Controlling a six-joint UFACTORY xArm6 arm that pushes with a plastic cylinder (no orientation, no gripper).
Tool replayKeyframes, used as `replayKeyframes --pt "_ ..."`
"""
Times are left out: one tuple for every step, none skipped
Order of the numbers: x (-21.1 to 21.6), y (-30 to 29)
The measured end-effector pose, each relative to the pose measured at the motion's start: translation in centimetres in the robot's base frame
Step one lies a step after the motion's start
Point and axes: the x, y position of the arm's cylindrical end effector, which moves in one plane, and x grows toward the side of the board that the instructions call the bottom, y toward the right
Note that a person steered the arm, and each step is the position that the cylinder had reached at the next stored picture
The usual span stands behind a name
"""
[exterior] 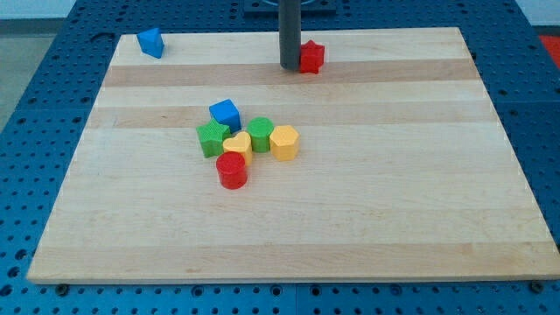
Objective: Slide the red star to the top center of the board
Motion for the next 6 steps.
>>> replayKeyframes --pt "3.6 0.1" --pt "3.3 1.6" --pt "0.5 3.4" --pt "-2.4 3.6" --pt "-2.9 3.7" --pt "-1.1 7.1"
